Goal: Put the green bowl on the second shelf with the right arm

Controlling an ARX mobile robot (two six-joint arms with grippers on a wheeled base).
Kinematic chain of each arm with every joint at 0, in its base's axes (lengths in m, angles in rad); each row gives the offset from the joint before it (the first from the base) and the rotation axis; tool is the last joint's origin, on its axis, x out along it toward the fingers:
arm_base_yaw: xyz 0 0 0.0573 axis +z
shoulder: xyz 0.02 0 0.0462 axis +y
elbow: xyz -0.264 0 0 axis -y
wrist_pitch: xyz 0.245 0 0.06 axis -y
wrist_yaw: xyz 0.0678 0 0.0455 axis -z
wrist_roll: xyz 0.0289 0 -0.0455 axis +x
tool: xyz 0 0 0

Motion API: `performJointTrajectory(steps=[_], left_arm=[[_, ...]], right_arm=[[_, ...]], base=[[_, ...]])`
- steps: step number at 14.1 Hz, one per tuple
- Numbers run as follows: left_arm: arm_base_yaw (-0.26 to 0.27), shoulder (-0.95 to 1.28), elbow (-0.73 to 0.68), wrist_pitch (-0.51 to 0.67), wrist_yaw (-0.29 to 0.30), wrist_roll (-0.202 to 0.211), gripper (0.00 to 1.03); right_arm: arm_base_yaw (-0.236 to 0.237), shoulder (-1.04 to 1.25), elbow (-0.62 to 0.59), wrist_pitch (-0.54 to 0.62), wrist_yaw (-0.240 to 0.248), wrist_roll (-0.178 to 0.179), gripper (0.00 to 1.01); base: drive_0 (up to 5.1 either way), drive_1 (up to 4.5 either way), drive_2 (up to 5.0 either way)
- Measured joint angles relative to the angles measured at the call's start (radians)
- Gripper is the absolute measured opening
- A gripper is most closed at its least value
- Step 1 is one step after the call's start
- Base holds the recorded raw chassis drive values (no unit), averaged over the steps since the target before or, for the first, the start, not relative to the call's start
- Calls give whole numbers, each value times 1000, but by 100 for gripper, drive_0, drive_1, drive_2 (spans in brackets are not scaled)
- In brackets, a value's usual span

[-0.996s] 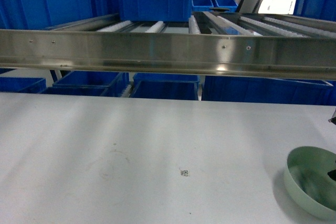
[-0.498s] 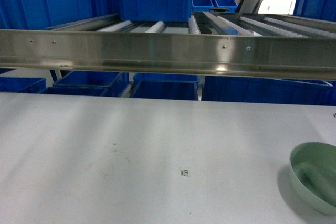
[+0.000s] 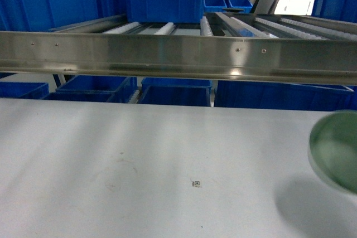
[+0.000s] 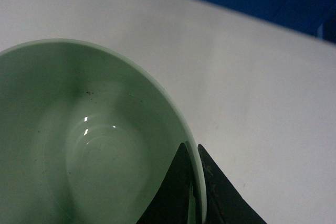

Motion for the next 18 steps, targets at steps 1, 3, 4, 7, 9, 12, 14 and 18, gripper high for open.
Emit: performJointTrajectory(steps=[1,3,4,7,9,12,14,18], left_arm=[[0,0,0,0,0,0,98],[0,0,0,0,0,0,98],[0,0,0,0,0,0,98],[0,0,0,0,0,0,98],[0,0,0,0,0,0,98],[0,0,0,0,0,0,98],[0,0,0,0,0,0,98],[0,0,0,0,0,0,98]], right_arm=[[14,-70,-7,12,0,27,2],[29,-256,-40,11,0,113,2],[29,-317,-49,5,2,141,2],[22,-524,-60,-17,8,221,2],[6,-650,-85,-23,28,270,2],[-32,-853,-142,-56,34,356,2],[-32,-928,-158,-92,27,378,2],[-57,-966,-186,-114,57,387,2]], base=[[0,0,0],[0,0,0],[0,0,0],[0,0,0],[0,0,0],[0,0,0],[0,0,0],[0,0,0]])
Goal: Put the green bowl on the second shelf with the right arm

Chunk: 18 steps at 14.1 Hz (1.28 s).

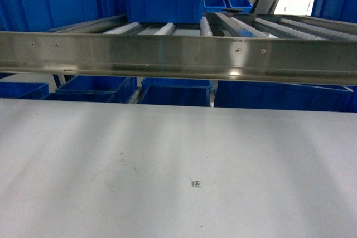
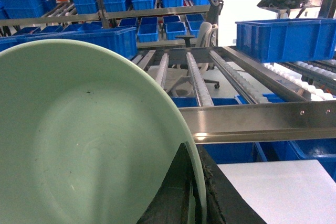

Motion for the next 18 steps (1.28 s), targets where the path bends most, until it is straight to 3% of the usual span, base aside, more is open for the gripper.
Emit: performJointTrajectory(steps=[18], left_arm=[[0,0,0,0,0,0,98]], right_arm=[[0,2,-2,-2,0,6,2]], base=[[-458,218,248]])
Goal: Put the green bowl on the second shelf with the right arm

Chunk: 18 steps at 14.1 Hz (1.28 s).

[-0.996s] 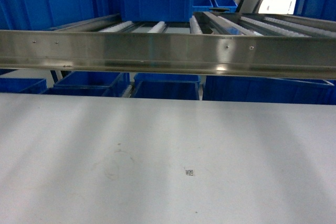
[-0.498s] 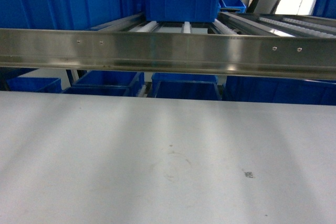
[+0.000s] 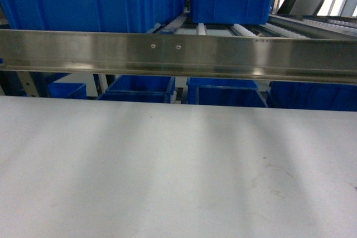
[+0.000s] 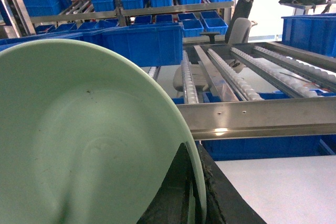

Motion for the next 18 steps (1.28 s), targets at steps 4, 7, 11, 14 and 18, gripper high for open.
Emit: performJointTrajectory(steps=[4,7,11,14,18], left_arm=[[0,0,0,2,0,0,98],[0,0,0,1,0,0,98],[0,0,0,-1,0,0,98],[0,0,0,2,1,0,98],[0,0,0,0,0,0,98]], right_arm=[[0,-4,0,2,0,0,2],[0,-4,0,2,0,0,2],[0,-4,0,2,0,0,2],[0,-6,0,0,0,0,2],[0,-6,0,1,0,0,2]], base=[[-495,236,236],[-491,240,240],[-493,238,238],[-497,235,235],[-490,242,242]])
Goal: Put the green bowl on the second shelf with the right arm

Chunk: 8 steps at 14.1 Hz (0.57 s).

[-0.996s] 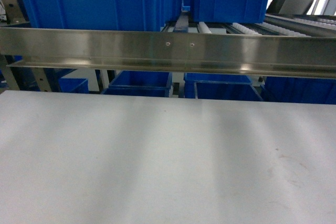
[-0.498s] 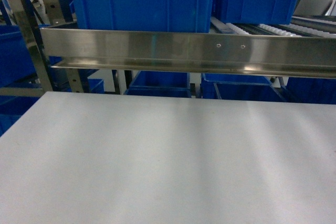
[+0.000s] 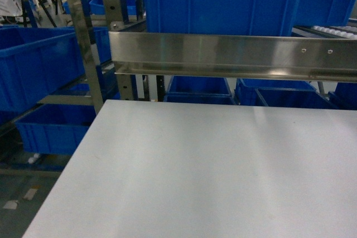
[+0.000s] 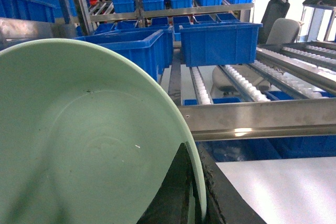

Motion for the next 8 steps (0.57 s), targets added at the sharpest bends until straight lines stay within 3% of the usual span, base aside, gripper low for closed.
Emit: performJointTrajectory(steps=[8], left_arm=[[0,0,0,-1,0,0,98]], right_arm=[[0,4,0,2,0,0,2]], base=[[-493,239,239]])
